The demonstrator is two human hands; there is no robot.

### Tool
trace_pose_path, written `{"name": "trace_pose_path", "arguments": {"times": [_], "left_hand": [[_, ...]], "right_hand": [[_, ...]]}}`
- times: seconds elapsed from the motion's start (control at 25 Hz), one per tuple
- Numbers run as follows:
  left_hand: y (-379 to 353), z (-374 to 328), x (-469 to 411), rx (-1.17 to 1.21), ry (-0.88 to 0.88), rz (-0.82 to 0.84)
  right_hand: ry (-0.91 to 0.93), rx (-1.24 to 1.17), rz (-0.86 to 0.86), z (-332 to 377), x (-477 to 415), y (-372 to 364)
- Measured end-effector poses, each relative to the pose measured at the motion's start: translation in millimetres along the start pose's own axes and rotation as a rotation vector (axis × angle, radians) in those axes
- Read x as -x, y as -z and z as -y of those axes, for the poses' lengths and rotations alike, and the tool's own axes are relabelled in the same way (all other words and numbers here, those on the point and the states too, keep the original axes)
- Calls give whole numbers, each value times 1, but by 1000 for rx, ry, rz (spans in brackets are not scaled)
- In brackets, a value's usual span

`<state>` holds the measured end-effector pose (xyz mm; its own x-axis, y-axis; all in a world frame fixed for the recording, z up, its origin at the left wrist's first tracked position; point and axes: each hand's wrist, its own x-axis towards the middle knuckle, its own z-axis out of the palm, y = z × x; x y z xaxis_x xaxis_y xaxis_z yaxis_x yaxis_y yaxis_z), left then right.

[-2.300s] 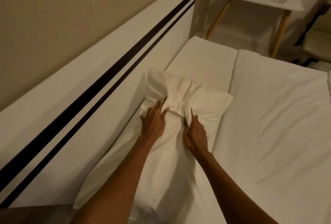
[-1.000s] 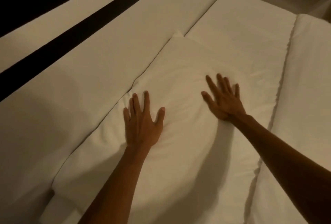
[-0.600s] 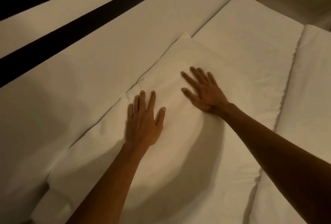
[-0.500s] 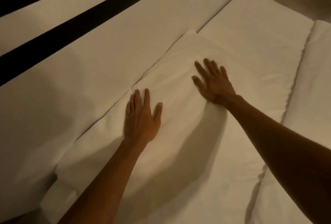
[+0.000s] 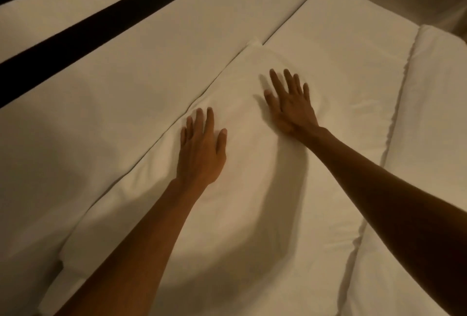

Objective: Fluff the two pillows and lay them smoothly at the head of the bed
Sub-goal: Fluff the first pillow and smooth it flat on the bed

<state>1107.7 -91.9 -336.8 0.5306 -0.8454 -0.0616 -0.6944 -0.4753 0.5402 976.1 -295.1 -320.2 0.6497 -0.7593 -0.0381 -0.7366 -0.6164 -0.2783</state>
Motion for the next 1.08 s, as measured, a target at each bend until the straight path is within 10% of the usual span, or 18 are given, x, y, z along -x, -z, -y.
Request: {"name": "trace_pose_path", "arguments": {"times": [0.12,0.28,0.44,0.68,0.84,1.08], "left_hand": [[-1,-26,-9,6,-169,3],[-14,-20,3,-61,-139,126],[-15,-45,-16,38,-263,-11],[-7,-6,-22,-369,-424,154],[9,-13,-18,-283,-347,68],[-6,-9,36,-345,-444,171]], "right_hand": [[26,3,11,-5,34,-7],[-397,-69,11,-44,66,1],[-261,-269,-201,-7,75,-9],[-584,-386,-73,-37,153,-33],[-468,-382,-285,-4,157,-28],[-430,-390,-150,34,214,-61]]}}
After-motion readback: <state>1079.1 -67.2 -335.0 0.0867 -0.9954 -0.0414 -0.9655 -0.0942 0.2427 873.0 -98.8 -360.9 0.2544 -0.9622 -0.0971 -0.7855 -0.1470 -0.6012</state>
